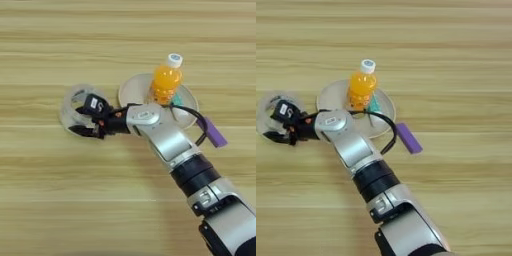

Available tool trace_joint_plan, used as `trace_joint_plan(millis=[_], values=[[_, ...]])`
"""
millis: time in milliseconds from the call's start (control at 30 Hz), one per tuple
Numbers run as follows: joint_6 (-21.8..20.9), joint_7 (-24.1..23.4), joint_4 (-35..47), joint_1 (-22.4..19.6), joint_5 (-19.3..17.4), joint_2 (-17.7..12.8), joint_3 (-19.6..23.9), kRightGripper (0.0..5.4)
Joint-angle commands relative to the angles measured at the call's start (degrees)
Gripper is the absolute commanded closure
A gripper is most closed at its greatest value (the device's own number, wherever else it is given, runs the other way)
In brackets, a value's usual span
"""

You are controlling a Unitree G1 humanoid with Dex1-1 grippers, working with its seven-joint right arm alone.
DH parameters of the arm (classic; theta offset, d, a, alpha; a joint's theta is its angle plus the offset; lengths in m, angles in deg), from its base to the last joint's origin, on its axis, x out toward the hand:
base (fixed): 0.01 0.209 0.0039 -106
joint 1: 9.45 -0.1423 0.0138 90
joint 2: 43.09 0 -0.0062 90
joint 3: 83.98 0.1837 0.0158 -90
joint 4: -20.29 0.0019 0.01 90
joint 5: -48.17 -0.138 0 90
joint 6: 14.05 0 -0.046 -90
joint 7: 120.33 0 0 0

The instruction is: Move the objects on the table

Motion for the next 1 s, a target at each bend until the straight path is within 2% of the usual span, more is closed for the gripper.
trace_joint_plan(millis=[33,233,500,700,800,900,1000], values=[[-0.06,-1.22,3.27,-2.3,0.84,-1.52,1.42,2.05],[1.11,-1.49,8.54,-2.28,0.41,-1.74,2.84,1.12],[3.93,-2.38,19.6,-1.36,-1.69,-2.47,7.07,0.05],[2.93,-5.48,24.13,0.42,-2.6,-2.37,10.28,0.05],[-0.08,-7.89,27.67,2.17,-3.44,-2.1,12.85,0.05],[-3.54,-10.13,31.1,3.78,-5.76,-1.61,16.65,0.05],[-6.31,-12.64,31.93,4.2,-6.96,-1.15,19.71,0.05]])
